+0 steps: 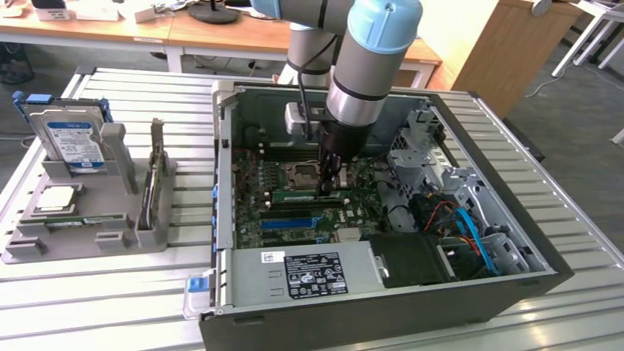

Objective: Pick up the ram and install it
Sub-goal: 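Insert the ram into the slot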

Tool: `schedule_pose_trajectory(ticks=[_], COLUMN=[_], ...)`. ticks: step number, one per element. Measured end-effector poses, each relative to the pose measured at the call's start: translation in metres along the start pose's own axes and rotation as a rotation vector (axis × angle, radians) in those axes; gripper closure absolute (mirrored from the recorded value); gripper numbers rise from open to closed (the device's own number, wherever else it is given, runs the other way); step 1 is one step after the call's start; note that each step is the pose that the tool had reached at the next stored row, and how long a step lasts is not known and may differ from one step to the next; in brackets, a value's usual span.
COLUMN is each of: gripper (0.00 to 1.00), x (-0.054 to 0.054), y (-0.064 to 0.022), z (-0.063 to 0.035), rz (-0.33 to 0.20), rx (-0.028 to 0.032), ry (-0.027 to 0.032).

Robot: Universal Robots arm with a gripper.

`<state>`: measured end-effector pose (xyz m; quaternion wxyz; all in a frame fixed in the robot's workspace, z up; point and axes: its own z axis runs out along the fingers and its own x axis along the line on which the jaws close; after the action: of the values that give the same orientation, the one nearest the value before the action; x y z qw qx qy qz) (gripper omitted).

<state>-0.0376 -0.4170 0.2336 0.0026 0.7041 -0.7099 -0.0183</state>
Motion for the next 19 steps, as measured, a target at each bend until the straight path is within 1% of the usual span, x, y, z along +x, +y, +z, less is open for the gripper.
schedule_pose_trajectory(ticks=[19], gripper=[0.88], x=[0.0], y=[0.0], z=[0.0013], rz=[0.005], rx=[0.0001], ry=[-0.0001])
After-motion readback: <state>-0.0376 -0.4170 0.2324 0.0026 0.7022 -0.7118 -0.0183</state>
